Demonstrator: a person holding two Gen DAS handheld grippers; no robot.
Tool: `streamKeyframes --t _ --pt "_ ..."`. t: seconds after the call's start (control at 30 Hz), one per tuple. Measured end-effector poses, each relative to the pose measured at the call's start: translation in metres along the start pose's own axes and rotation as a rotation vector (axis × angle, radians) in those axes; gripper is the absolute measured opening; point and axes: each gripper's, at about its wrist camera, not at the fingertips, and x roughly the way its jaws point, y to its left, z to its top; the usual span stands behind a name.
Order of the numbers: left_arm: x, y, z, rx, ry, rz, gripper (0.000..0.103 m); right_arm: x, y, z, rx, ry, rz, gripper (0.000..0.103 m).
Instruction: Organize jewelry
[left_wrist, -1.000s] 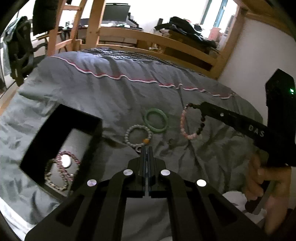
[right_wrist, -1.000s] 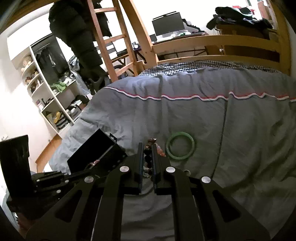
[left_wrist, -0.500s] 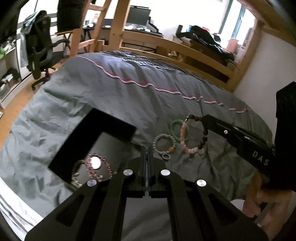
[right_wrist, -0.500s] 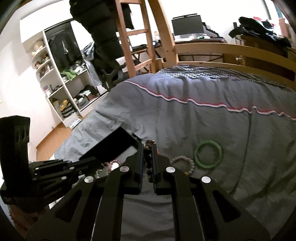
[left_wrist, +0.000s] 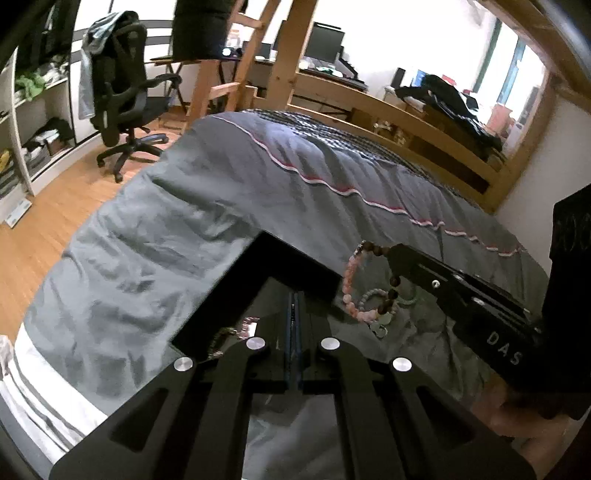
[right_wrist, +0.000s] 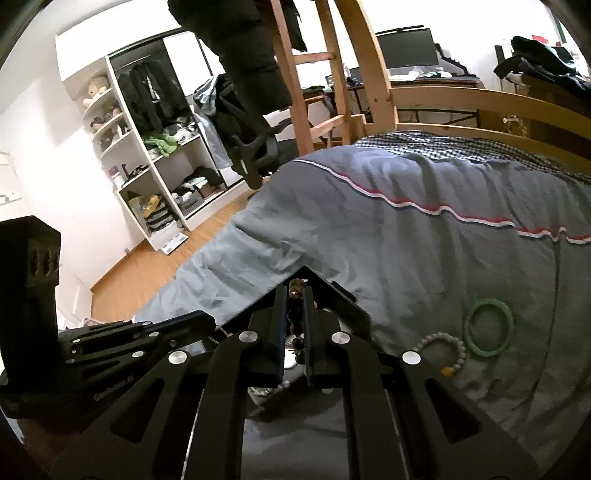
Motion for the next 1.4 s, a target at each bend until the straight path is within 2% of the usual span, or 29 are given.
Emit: streamKeyframes --t 0.4,0.6,1.17,1.2,1.23,1.27,1.3,1.33,1.37,1.4 --pt "-0.002 0.018 0.003 -0.032 0.003 0.040 0.001 0.025 0.018 -0.002 -0.009 0.027 0.042 0.009" --pt "0.012 0.022 -0.002 -0.045 0.036 0.054 0.001 0.036 0.016 -0.009 0.000 0.048 0.041 0.009" --pt "0.014 0.028 -0.005 -0.076 0.053 0.089 0.001 0.054 0.012 -0.018 0.030 0.090 0.061 0.010" --pt "0.013 0.028 -0.005 -0.082 0.047 0.098 0.002 0.056 0.011 -0.019 0.038 0.101 0.068 0.013" --pt "0.012 0.028 -0.004 -0.088 0.045 0.109 0.007 0.059 0.010 -0.019 0.052 0.115 0.077 0.017" --pt "0.011 0.029 -0.004 -0.092 0.044 0.115 0.014 0.059 0.009 -0.020 0.054 0.113 0.077 0.038" --pt "0.008 0.031 -0.004 -0.103 0.033 0.138 0.027 0.058 0.008 -0.020 0.055 0.101 0.049 0.053" --pt "0.006 0.033 -0.003 -0.114 0.022 0.164 0.042 0.055 0.005 -0.019 0.062 0.086 0.024 0.058" --pt "0.005 0.036 -0.002 -0.124 0.012 0.168 0.048 0.052 -0.002 -0.018 0.087 0.071 0.015 0.069" --pt "0.003 0.040 -0.002 -0.140 0.007 0.162 0.059 0.046 -0.010 -0.016 0.123 0.051 0.008 0.087"
